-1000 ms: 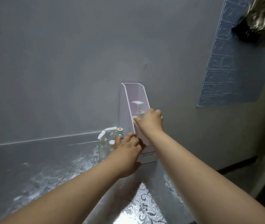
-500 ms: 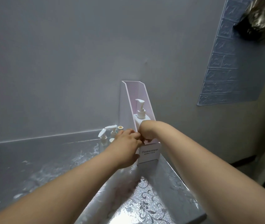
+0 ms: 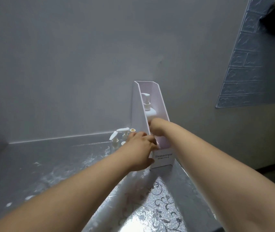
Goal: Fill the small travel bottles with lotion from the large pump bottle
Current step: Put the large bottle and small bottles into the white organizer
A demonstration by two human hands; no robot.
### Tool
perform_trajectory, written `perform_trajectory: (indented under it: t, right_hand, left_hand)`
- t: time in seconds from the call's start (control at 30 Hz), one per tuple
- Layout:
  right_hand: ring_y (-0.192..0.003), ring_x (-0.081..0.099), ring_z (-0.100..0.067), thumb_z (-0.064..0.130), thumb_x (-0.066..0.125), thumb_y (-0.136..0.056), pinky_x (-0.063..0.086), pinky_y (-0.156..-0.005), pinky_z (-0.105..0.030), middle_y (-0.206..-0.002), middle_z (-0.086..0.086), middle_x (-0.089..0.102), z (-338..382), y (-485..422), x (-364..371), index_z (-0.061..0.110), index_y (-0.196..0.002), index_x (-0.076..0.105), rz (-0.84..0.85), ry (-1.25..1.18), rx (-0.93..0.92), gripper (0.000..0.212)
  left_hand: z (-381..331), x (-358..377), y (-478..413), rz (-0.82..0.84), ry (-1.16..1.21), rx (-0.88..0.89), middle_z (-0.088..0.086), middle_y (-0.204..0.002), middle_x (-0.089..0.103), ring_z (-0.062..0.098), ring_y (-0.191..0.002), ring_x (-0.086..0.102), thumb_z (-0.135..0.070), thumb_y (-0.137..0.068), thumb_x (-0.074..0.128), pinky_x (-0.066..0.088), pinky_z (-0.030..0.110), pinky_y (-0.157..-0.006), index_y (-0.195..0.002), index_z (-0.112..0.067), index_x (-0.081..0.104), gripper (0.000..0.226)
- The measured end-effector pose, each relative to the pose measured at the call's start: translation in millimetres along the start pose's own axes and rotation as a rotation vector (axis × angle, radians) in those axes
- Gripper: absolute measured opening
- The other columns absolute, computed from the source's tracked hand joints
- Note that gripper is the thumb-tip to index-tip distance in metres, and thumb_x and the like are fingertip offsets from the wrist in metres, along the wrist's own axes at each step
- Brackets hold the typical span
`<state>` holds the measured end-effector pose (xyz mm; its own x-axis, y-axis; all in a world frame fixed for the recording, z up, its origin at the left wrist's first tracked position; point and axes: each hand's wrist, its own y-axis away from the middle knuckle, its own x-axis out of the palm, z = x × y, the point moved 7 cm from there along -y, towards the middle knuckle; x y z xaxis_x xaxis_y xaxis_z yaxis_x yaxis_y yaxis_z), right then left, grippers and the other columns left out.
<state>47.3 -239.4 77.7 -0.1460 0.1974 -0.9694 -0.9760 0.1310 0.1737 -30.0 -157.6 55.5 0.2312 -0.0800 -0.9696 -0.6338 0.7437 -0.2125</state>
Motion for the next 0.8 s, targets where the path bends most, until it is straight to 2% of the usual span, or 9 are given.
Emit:
perform_trajectory:
  t: [0.1,0.2,0.3,0.4,0.47,0.57,0.63,0.7,0.8]
  right_hand:
    - [-0.120,0.054,-0.030,0.001,0.039,-0.090,0.047,-0.100,-0.033,-0.131,-0.010,0.057,-2.4,15.5,-39.6,0.010,-0.128,0.057,-0.368,-0.168,-0.003,0.043]
    - [-0.108,0.060,-0.029,-0.003,0.040,-0.080,0.051,-0.092,-0.032,-0.114,-0.009,0.067,13.4,42.7,-62.2,0.013,-0.113,0.066,-0.643,-0.359,-0.133,0.044]
    - [-0.108,0.060,-0.022,-0.001,0.044,-0.081,0.046,-0.090,-0.024,-0.114,-0.003,0.067,43.4,63.5,-52.9,0.016,-0.118,0.063,-0.535,-0.412,-0.282,0.045]
    - [-0.106,0.063,-0.030,0.001,0.050,-0.080,0.054,-0.092,-0.037,-0.114,-0.013,0.065,52.4,65.7,-26.8,0.004,-0.116,0.062,-0.346,-0.429,-0.215,0.038]
    - [-0.091,0.068,-0.036,0.001,0.057,-0.080,0.058,-0.081,-0.046,-0.095,-0.019,0.064,50.9,68.9,-10.5,-0.004,-0.101,0.064,-0.232,-0.455,-0.136,0.023]
    - [-0.082,0.064,-0.029,0.006,0.069,-0.081,0.059,-0.080,-0.044,-0.077,-0.005,0.054,52.0,78.0,20.2,0.004,-0.091,0.064,0.000,-0.388,-0.078,0.011]
    - [-0.086,0.061,-0.023,0.009,0.073,-0.079,0.060,-0.078,-0.042,-0.093,-0.004,0.059,55.7,77.4,39.0,0.011,-0.112,0.062,0.052,-0.356,-0.117,0.035]
    - [-0.089,0.063,-0.022,0.017,0.075,-0.077,0.061,-0.073,-0.039,-0.111,-0.005,0.062,58.1,71.2,50.7,0.018,-0.125,0.054,0.004,-0.403,-0.145,0.052]
    - [-0.101,0.065,-0.024,0.036,0.070,-0.072,0.057,-0.076,-0.034,-0.113,-0.003,0.065,58.8,54.5,62.4,0.021,-0.127,0.050,-0.143,-0.453,-0.144,0.060]
  left_hand:
    - [9.4,-8.6,5.0,-0.076,0.078,-0.014,-0.016,-0.144,0.043,0.015,-0.134,0.035,-0.044,-0.090,0.059,0.023,0.038,-0.106,-0.136,-0.037,0.051,0.047]
    - [35.1,-32.2,21.7,-0.360,0.292,-0.107,-0.009,-0.134,0.054,0.016,-0.127,0.048,-0.042,-0.082,0.061,0.033,0.039,-0.101,-0.122,-0.032,0.062,0.041]
    - [70.4,-46.6,49.3,-0.578,0.575,-0.322,-0.006,-0.121,0.056,0.016,-0.115,0.053,-0.035,-0.069,0.053,0.039,0.034,-0.098,-0.114,-0.024,0.062,0.048]
    - [103.1,-35.6,77.0,-0.695,0.842,-0.547,-0.004,-0.117,0.052,0.012,-0.106,0.051,-0.017,-0.070,0.060,0.037,0.022,-0.091,-0.119,-0.019,0.055,0.049]
    - [119.1,-11.1,86.7,-0.616,0.936,-0.704,0.002,-0.122,0.050,0.014,-0.108,0.050,-0.004,-0.077,0.066,0.040,0.026,-0.091,-0.127,-0.018,0.051,0.054]
    - [116.9,36.8,85.9,-0.288,1.101,-0.768,0.011,-0.134,0.046,0.024,-0.120,0.048,0.007,-0.078,0.064,0.047,0.038,-0.097,-0.141,-0.014,0.039,0.071]
    - [105.7,56.6,83.6,-0.132,1.135,-0.726,0.010,-0.137,0.047,0.026,-0.120,0.051,0.005,-0.075,0.067,0.048,0.042,-0.100,-0.144,-0.014,0.035,0.079]
    - [102.3,66.5,80.2,-0.116,1.085,-0.714,0.006,-0.130,0.057,0.025,-0.116,0.058,-0.011,-0.063,0.069,0.050,0.047,-0.097,-0.139,-0.024,0.043,0.081]
    - [112.8,83.4,72.1,-0.164,1.039,-0.772,0.003,-0.109,0.069,0.024,-0.100,0.065,-0.021,-0.054,0.057,0.053,0.048,-0.089,-0.111,-0.036,0.054,0.059]
